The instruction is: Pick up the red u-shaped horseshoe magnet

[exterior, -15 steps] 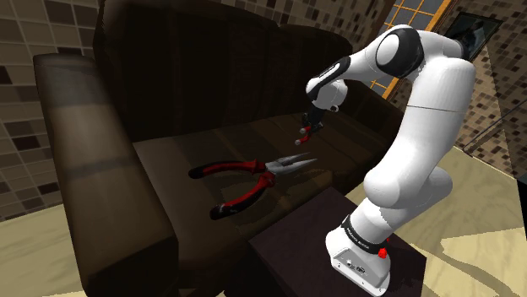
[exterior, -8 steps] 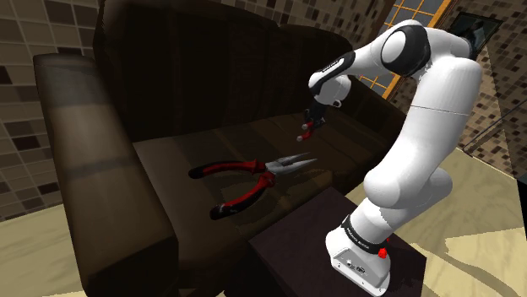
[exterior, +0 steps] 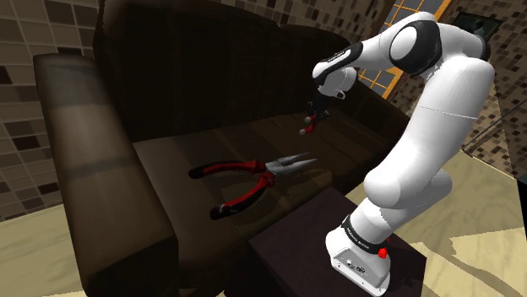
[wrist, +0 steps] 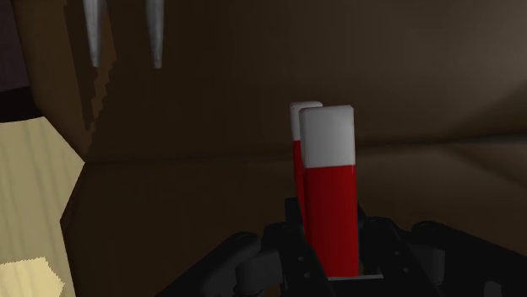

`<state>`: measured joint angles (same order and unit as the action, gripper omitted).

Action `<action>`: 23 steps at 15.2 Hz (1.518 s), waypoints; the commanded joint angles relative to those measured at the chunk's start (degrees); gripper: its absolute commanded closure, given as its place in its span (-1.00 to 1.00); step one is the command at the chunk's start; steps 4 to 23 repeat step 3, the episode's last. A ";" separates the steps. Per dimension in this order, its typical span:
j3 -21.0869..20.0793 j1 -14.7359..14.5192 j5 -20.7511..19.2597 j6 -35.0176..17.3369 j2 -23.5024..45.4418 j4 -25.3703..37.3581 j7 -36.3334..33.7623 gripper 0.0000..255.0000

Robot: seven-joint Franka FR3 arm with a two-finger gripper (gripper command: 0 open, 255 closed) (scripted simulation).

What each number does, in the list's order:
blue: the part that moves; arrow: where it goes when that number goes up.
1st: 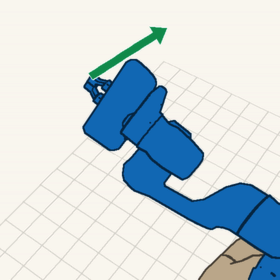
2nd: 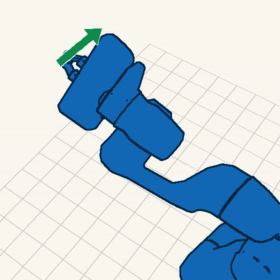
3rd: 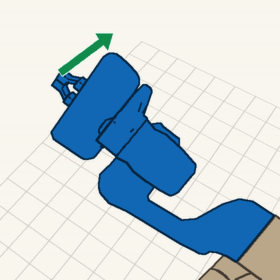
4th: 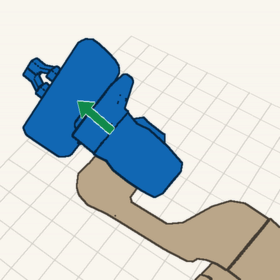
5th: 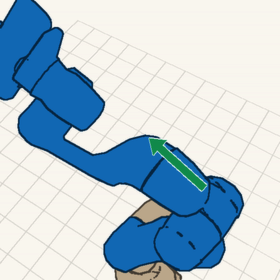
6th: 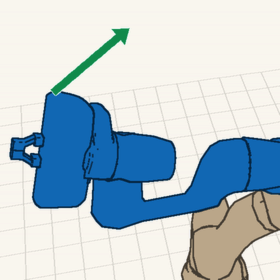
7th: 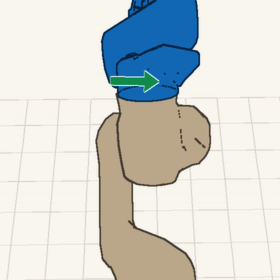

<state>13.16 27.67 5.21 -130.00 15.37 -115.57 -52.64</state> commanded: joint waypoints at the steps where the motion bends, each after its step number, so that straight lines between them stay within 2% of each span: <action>1: 0.13 -0.04 -0.30 1.28 -0.87 0.42 -0.14 1.00; 23: 0.13 -0.04 -0.33 1.37 -0.93 0.45 -0.16 1.00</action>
